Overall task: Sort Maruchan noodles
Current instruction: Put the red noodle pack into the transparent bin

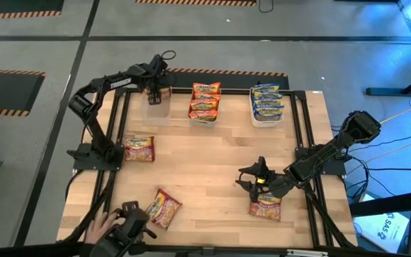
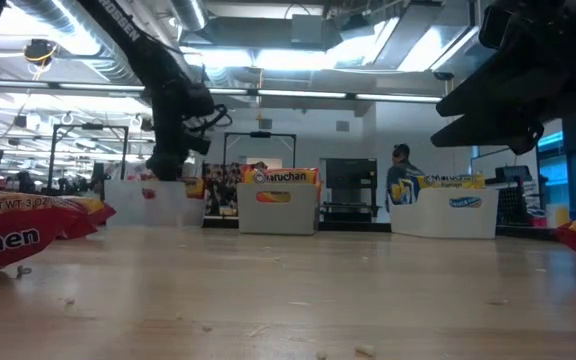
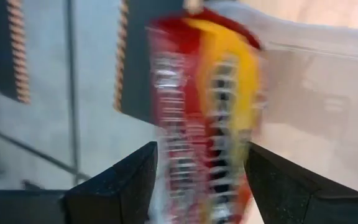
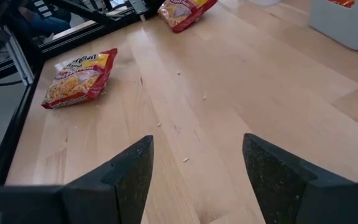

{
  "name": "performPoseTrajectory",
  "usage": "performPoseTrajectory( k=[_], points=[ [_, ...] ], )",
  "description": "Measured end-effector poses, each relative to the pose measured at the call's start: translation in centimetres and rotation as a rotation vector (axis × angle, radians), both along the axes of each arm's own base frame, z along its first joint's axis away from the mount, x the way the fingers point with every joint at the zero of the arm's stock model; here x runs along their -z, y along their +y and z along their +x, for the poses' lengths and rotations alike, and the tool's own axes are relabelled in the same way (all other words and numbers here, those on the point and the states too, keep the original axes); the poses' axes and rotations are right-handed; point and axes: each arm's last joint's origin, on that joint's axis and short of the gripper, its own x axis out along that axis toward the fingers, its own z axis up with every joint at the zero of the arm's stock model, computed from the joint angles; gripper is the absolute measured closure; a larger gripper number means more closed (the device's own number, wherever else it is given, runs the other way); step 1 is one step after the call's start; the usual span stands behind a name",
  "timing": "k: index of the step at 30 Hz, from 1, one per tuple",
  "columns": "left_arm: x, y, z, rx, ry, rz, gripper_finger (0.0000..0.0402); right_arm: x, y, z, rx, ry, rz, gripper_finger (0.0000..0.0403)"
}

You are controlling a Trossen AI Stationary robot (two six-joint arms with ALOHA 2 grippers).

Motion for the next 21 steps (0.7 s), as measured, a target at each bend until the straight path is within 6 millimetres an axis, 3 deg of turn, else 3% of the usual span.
performPoseTrajectory(
  k=[4,13,17,21],
  points=[
    [-1.4,-0.1,-0.1,0.011,-0.021,0.062,0.0171,-0.1,0.0,0.0,-0.001,-0.005,0.003,0.0171],
    [-2.1,-0.7,0.6,0.028,-0.019,0.104,0.0172,-0.1,0.1,0.1,-0.009,-0.012,-0.009,0.0171],
    [-4.2,-1.7,1.2,0.05,-0.05,0.167,0.0172,-0.1,0.0,0.1,-0.009,-0.009,-0.01,0.0171],
    [-7.6,-3.1,1.5,0.042,-0.127,0.263,0.0172,-0.1,0.1,0.1,-0.036,0.0,0.004,0.0171]
  ],
)
